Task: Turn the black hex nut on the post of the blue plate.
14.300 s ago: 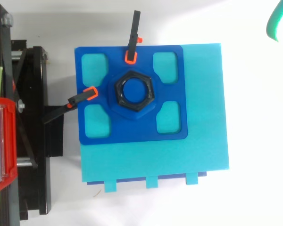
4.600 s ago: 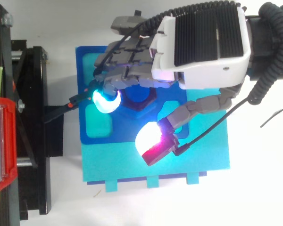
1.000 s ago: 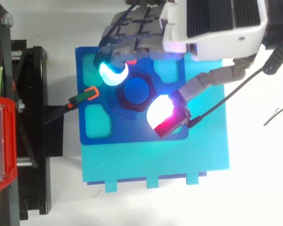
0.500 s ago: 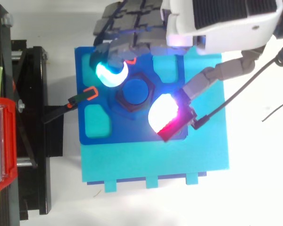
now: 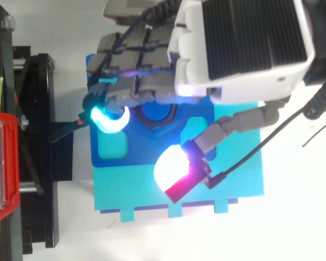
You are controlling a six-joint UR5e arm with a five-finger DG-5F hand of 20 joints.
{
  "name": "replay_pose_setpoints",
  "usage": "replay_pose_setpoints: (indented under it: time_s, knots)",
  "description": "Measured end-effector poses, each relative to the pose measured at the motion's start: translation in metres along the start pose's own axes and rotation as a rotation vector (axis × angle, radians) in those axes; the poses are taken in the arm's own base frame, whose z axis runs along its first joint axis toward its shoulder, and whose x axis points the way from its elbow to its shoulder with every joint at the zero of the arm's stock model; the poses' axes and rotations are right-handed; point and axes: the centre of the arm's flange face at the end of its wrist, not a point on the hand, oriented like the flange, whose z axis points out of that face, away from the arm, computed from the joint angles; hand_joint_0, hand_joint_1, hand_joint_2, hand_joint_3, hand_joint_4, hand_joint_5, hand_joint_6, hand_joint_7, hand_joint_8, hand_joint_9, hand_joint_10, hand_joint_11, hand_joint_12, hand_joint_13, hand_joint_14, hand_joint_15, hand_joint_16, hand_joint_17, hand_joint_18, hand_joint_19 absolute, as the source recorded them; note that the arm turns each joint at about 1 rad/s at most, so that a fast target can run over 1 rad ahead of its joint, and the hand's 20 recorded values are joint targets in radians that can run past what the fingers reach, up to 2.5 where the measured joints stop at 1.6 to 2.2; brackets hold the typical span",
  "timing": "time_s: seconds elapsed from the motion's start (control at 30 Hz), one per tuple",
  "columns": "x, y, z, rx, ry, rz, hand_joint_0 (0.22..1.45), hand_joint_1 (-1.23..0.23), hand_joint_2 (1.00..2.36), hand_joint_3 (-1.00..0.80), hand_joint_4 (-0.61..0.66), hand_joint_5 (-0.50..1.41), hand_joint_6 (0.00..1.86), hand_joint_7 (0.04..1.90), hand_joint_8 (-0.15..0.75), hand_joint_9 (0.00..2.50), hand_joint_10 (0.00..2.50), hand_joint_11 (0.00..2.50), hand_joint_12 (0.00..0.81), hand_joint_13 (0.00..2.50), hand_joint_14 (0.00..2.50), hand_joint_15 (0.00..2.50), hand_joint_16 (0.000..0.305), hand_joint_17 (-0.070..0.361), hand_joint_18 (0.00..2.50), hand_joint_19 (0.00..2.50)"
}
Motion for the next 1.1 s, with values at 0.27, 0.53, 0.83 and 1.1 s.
replay_pose_setpoints:
  time_s: [0.27,0.53,0.83,1.1]
  knots:
    - [0.013,0.011,0.004,0.018,0.021,0.014,0.46,-0.40,1.00,-0.50,0.22,-0.19,0.50,0.79,0.258,0.37,0.00,0.00,0.380,0.31,0.00,0.00,0.057,0.128,0.13,0.00]
    - [0.019,0.012,0.002,0.036,0.044,0.015,0.46,-0.40,1.00,-0.50,0.22,-0.19,0.50,0.79,0.259,0.37,0.00,0.00,0.380,0.31,0.00,0.00,0.057,0.128,0.12,0.00]
    - [0.018,0.004,-0.003,0.049,0.063,0.013,0.46,-0.40,1.00,-0.50,0.22,-0.19,0.50,0.79,0.261,0.38,0.00,0.00,0.380,0.31,0.00,0.00,0.057,0.128,0.12,0.00]
    - [0.017,-0.009,-0.009,0.069,0.079,-0.008,0.46,-0.40,1.00,-0.50,0.22,-0.19,0.50,0.79,0.259,0.37,0.00,0.00,0.380,0.31,0.00,0.00,0.057,0.128,0.12,0.00]
